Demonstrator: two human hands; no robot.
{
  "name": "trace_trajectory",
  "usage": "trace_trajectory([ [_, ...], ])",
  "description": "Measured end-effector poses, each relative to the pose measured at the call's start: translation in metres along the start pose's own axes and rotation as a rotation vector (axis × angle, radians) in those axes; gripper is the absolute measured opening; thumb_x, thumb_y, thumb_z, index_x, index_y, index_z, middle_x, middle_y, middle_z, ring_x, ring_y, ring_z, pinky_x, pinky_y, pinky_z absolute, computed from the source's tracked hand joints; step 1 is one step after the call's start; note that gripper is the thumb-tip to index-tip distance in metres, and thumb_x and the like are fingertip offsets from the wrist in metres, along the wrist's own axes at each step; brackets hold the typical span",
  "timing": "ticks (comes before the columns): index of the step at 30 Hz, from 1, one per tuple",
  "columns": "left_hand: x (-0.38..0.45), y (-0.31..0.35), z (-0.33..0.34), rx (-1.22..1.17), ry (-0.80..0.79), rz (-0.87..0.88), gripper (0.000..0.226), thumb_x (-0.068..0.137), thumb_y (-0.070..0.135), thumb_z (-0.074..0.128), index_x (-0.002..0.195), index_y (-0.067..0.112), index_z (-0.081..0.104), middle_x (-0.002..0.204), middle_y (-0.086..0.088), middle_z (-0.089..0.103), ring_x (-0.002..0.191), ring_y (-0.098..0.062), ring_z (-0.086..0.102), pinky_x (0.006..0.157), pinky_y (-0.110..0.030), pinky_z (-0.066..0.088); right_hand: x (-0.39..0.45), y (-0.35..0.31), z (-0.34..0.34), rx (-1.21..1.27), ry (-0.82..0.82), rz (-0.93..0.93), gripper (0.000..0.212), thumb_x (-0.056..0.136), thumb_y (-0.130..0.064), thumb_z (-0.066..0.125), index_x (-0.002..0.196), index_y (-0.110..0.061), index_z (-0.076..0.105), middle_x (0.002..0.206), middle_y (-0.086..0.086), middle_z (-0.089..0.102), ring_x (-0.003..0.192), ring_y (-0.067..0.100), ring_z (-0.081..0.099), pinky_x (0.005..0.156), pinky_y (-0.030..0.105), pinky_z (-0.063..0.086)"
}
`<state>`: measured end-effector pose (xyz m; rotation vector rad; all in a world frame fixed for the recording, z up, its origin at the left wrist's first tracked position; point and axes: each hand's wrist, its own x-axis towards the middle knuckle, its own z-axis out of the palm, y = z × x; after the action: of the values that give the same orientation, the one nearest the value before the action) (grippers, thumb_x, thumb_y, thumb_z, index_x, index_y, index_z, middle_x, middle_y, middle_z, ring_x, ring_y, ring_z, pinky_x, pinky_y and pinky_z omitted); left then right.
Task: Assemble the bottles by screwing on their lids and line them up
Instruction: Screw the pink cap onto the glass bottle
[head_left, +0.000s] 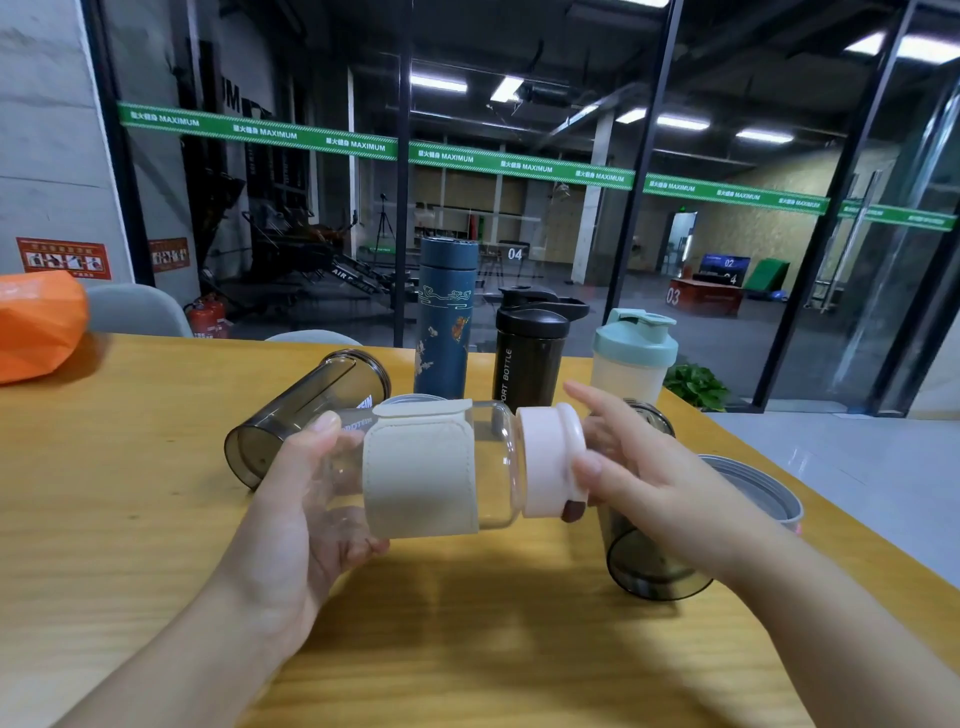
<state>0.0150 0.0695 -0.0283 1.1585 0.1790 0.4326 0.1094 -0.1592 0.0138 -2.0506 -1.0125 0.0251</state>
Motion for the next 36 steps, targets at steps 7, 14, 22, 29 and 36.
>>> trace_trajectory([
  [7, 0.0045, -0.0013, 0.0010, -0.001, -0.004, -0.005, 0.068, 0.070, 0.057, 0.049, 0.117, 0.009, 0.061, 0.080, -0.002, 0.069, 0.061, -0.024, 0.046, 0.043, -0.025, 0.043, -0.0031, -0.0080, 0.0002, -0.111, -0.040, -0.088, 0.083, 0.072, -0.020, 0.079, 0.122, -0.064, 0.030, 0.116, -0.034, 0.050, 0.105, -0.002, 0.058, 0.087, 0.015, 0.048],
  [14, 0.0033, -0.0019, -0.0006, -0.002, -0.008, -0.011, 0.058, 0.069, 0.054, 0.051, 0.108, 0.013, 0.064, 0.085, -0.005, 0.066, 0.060, -0.026, 0.040, 0.038, -0.023, 0.042, -0.0037, -0.0061, -0.0031, -0.152, -0.024, -0.056, 0.064, 0.067, -0.055, 0.067, 0.124, -0.052, 0.039, 0.111, -0.024, 0.060, 0.106, -0.002, 0.058, 0.085, 0.013, 0.046],
  [22, 0.0004, -0.0010, 0.0022, 0.039, -0.065, 0.033, 0.072, 0.049, 0.061, 0.060, 0.106, 0.016, 0.068, 0.087, -0.010, 0.055, 0.061, -0.027, 0.036, 0.036, -0.023, 0.040, -0.0021, -0.0050, -0.0029, -0.235, 0.030, -0.006, 0.045, 0.067, -0.073, 0.035, 0.077, -0.037, 0.061, 0.068, -0.011, 0.060, 0.063, 0.006, 0.053, 0.057, 0.022, 0.035],
  [29, -0.0027, 0.0010, 0.0037, 0.053, -0.117, 0.076, 0.054, 0.053, 0.060, 0.057, 0.088, 0.022, 0.073, 0.082, -0.009, 0.054, 0.055, -0.024, 0.037, 0.037, -0.021, 0.039, -0.0006, -0.0016, -0.0020, -0.223, 0.058, 0.032, 0.068, 0.069, -0.081, 0.021, 0.062, -0.024, 0.058, 0.060, -0.018, 0.056, 0.062, 0.000, 0.053, 0.056, 0.017, 0.033],
  [36, 0.0008, 0.0002, -0.0002, -0.009, -0.013, 0.044, 0.054, 0.069, 0.052, 0.053, 0.104, 0.013, 0.066, 0.080, -0.007, 0.059, 0.058, -0.026, 0.037, 0.037, -0.024, 0.043, -0.0035, -0.0076, -0.0011, -0.107, 0.004, -0.077, 0.080, 0.060, -0.078, 0.061, 0.130, -0.064, 0.024, 0.126, -0.034, 0.048, 0.110, -0.010, 0.053, 0.089, 0.007, 0.041],
])
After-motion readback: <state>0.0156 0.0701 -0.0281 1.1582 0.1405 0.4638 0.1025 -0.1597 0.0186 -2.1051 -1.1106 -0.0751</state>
